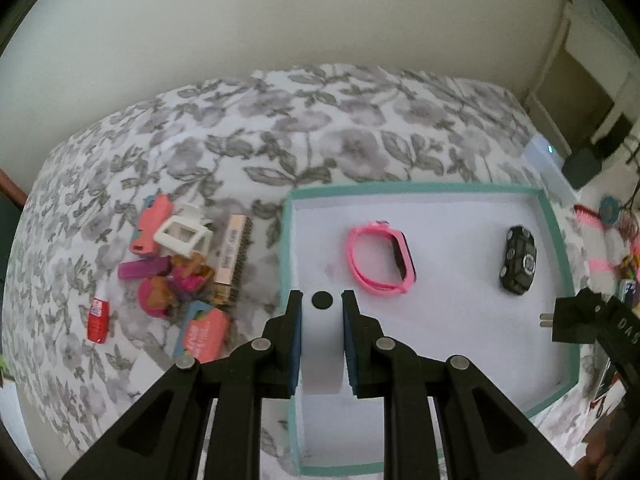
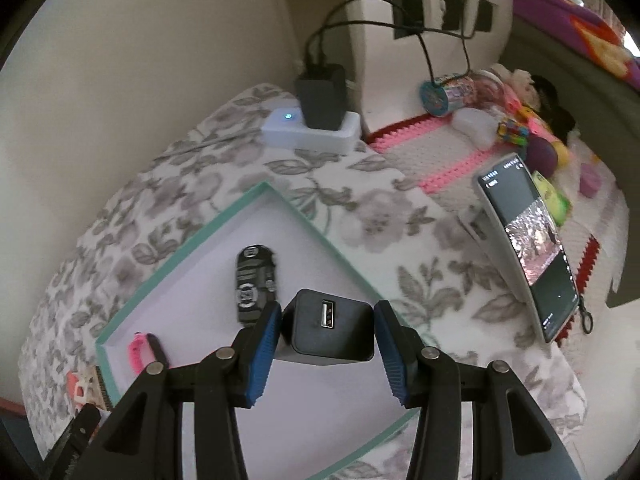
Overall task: Organize rigid objects
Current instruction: 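Carry the charger and earbud case into the tray and release both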
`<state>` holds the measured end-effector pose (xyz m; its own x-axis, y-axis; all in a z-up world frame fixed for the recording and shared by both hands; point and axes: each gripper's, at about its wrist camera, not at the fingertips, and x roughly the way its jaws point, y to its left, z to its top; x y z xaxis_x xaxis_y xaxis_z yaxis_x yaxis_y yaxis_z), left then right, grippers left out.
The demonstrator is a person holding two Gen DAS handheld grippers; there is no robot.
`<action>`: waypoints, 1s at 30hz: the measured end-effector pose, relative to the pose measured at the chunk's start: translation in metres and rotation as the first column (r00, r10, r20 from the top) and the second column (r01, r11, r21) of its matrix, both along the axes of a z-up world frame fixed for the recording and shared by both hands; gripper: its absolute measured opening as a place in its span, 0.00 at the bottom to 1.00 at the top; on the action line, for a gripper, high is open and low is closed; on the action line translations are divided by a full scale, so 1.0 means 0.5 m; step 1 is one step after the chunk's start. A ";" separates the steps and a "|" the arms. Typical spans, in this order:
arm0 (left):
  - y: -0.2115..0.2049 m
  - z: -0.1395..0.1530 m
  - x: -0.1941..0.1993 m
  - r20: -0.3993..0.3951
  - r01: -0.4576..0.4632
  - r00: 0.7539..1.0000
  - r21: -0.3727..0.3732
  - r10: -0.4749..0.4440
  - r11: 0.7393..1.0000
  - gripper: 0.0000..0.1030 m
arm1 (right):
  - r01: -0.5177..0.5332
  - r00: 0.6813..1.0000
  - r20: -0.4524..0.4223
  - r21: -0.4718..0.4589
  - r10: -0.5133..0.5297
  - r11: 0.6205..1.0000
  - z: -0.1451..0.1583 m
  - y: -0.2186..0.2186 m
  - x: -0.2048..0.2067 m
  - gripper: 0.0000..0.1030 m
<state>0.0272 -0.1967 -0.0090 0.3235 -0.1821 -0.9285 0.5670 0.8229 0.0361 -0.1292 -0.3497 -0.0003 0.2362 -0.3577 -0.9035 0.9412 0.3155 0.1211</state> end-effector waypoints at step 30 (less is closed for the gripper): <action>0.007 0.000 0.016 -0.014 -0.024 1.000 -0.035 0.024 0.999 0.54 | -0.028 0.999 -0.031 0.015 0.029 0.999 -0.020 0.002 0.018 0.49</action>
<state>0.0350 -0.1934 -0.0092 0.3155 -0.2066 -0.9262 0.5471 0.8371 -0.0003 -0.1203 -0.3487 -0.0103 0.2179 -0.3375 -0.9158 0.9352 0.3407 0.0969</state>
